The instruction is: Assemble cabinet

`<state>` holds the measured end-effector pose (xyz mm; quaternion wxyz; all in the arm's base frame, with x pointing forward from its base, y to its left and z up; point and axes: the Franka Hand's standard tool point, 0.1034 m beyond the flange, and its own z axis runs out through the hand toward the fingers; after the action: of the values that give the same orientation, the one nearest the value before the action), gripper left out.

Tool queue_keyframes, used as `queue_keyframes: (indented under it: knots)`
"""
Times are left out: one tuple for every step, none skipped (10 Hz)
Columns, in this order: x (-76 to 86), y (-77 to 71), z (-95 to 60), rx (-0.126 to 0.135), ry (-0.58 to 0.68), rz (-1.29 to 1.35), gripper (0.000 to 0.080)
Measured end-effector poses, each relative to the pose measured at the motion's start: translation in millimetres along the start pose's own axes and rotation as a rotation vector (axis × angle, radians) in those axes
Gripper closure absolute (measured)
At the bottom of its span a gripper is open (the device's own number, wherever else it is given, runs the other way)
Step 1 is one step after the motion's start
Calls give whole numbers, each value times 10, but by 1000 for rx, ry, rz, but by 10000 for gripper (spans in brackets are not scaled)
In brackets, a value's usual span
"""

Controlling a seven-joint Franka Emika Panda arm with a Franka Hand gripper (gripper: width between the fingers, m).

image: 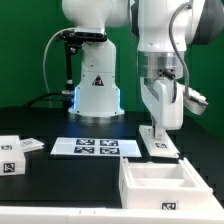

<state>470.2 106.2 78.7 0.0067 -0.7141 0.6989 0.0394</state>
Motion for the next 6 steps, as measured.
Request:
queue_keyframes:
  knots:
    - [-5,-9,16,-1,3,-3,735]
    - [-5,-4,42,-5,6,-7,735]
    - [7,-12,50,-6,8,-7,735]
    - [15,-23,50,-4,8,-8,735]
    - [20,-19,63,-6,7,-10,735]
    - [14,-6,81,-9,8,-11,735]
